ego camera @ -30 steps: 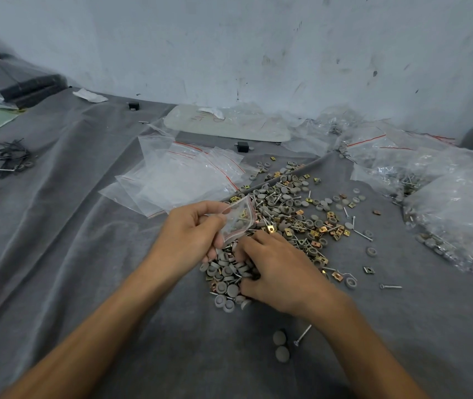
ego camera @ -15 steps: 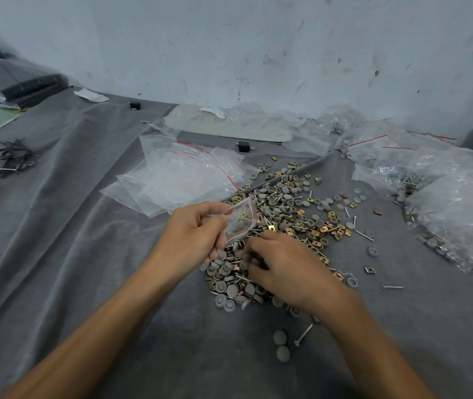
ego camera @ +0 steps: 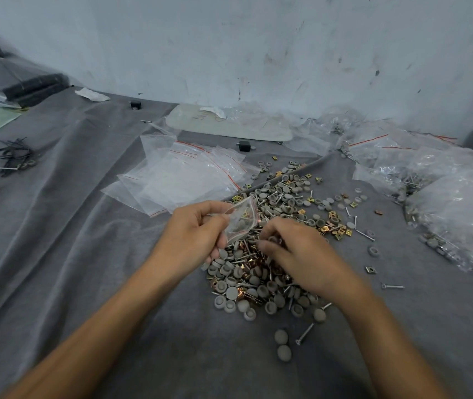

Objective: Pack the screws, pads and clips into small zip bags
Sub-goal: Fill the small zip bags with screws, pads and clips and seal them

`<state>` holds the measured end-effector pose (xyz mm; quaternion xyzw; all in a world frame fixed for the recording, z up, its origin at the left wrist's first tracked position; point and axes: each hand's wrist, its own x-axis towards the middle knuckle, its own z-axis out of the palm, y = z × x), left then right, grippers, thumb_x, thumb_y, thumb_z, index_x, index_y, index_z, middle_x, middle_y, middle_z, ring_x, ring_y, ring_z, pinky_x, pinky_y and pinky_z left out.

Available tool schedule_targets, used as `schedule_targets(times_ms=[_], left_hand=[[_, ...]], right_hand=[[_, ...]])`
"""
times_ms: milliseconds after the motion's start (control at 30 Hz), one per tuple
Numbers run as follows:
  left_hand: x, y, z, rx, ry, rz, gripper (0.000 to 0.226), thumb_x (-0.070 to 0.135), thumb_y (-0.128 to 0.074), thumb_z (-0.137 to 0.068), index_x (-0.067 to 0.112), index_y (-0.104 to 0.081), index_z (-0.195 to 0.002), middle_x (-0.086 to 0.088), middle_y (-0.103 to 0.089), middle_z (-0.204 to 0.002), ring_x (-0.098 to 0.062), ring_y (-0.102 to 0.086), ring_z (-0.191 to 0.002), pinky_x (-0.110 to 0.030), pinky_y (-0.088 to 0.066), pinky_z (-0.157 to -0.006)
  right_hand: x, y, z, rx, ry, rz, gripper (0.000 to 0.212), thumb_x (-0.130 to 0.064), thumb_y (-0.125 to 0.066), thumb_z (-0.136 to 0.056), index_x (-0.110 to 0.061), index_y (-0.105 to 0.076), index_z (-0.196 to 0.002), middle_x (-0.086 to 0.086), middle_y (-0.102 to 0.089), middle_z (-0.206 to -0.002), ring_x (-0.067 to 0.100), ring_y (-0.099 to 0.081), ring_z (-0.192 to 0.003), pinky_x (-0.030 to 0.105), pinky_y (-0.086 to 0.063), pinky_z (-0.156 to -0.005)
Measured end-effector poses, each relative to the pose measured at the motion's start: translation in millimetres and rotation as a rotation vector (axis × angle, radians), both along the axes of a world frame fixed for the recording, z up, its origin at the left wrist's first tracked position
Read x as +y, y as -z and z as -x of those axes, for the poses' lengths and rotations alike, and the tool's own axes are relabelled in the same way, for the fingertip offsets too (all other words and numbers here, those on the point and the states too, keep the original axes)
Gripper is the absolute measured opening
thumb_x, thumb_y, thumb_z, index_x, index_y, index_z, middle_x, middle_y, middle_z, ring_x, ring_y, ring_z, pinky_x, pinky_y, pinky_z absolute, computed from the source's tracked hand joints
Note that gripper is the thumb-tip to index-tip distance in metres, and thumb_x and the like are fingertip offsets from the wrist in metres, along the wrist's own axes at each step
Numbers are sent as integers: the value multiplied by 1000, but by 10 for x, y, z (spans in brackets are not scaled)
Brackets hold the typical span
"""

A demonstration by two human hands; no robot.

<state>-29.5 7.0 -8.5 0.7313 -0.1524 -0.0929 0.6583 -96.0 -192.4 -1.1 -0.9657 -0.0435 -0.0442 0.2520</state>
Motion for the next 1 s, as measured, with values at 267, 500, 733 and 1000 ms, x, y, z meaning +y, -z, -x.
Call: schedule_targets(times_ms=[267,500,733,1000], left_hand=[[7,58,-23,-14,18,-5,21,11,-55,-101,26,-68,-106,-2,-61,-54,-10,-52,-43,-19,-40,-39],[14,82,-42,-20,22,-19,21,12,-55,-100,25,-68,-110,-2,-62,-55,-10,-53,-44,-18,-41,-40],[-11,67,9,-5,30,3,20,11,-54,-100,23,-68,-107,-3,-61,-55,-11,-51,-44,-21,-40,-39],[-17,30,46,-26,63,-24,23,12,-54,-102,29,-69,-104,-3,-62,-57,-13,-52,-47,-23,-43,-42]], right_hand=[[-301,-35,8,-57,105,-427,3,-31,-67,-97,-30,-67,-94,0,-68,-83,22,-66,-77,42,-59,-71],[-361,-35,-10,-111,103,-702,6,-19,-68,-97,-21,-73,-96,-1,-70,-77,13,-65,-70,29,-59,-64],[-233,-88,24,-185,71,-742,6,-28,-69,-95,-32,-73,-96,0,-69,-79,13,-65,-71,29,-58,-69],[155,-64,6,-321,57,-549,12,-24,-72,-94,-28,-76,-104,-14,-70,-88,9,-64,-76,30,-55,-67]])
